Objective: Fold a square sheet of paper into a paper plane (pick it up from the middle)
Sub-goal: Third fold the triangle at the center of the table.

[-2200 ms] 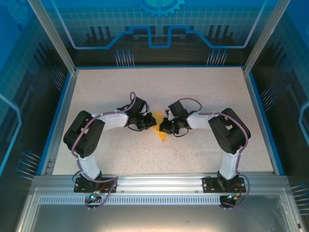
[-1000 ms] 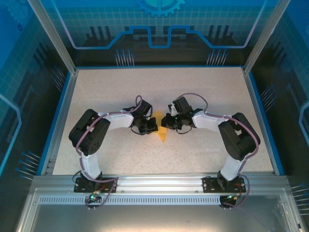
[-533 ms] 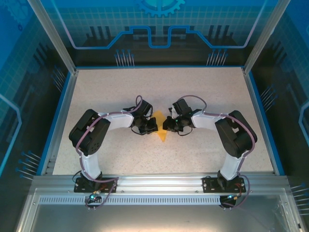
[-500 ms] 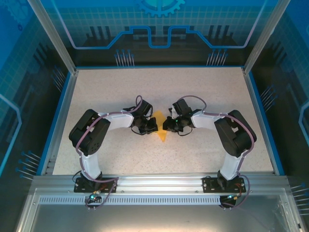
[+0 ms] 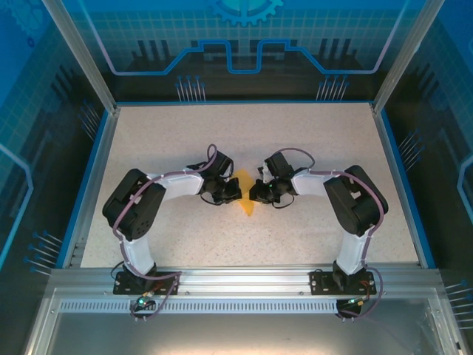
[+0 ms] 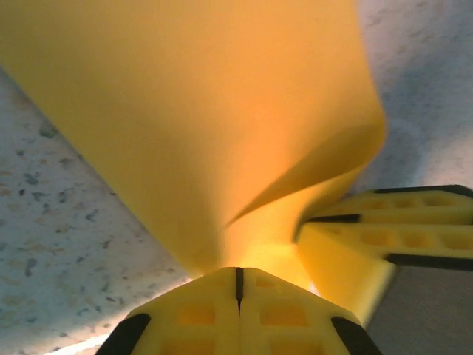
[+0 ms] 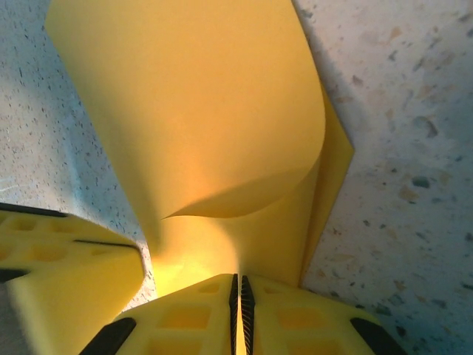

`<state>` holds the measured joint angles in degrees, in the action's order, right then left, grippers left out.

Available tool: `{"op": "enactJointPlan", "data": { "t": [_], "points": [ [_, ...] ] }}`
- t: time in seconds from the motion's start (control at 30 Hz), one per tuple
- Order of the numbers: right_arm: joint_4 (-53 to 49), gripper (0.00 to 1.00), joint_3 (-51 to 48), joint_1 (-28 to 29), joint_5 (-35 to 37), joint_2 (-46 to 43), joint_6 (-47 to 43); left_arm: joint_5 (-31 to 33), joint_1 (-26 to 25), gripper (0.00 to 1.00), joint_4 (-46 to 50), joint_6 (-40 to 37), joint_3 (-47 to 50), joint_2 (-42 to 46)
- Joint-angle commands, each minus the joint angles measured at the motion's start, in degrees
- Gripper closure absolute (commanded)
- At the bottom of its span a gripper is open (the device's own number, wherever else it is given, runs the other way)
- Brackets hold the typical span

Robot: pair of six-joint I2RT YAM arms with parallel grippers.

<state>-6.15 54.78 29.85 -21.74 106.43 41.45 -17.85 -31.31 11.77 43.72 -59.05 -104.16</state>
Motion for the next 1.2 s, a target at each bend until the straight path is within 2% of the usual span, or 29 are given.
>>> {"op": "enactJointPlan", "data": {
  "t": [0.0,0.3,0.47,0.7,0.87,1.17],
  "points": [
    [-2.2,0.86,-1.1,-0.3,1.6,2.9,-1.3,-1.4,-0.4,0.93,-2.3,1.5,0.4,3.1],
    [-2.3,0.86,-1.0,-0.4,1.6,3.4,-1.6,-1.5,-1.4,0.94,-2.0,1.6,-2.6,-2.7],
    [-2.1,0.86,-1.0,-0.4,1.0,3.2,-1.7,1.8,-1.6,0.95,1.6,1.2,-3.6,-5.1],
    [1.4,0.87,-2.6,-1.1,-2.0,-1.4,-2.6,5.2,-1.9,0.97,4.2,1.7,-1.3,-4.6],
    [4.1,0.86,-4.1,-0.6,-8.1,-5.4,-4.2,6.3,-2.8,0.97,3.9,3.0,0.3,-4.5],
    [2.9,0.86,-6.4,1.6,-8.8,-3.4,-4.2,7.0,-3.3,0.97,2.6,4.5,1.9,-4.2]
  ]
}}
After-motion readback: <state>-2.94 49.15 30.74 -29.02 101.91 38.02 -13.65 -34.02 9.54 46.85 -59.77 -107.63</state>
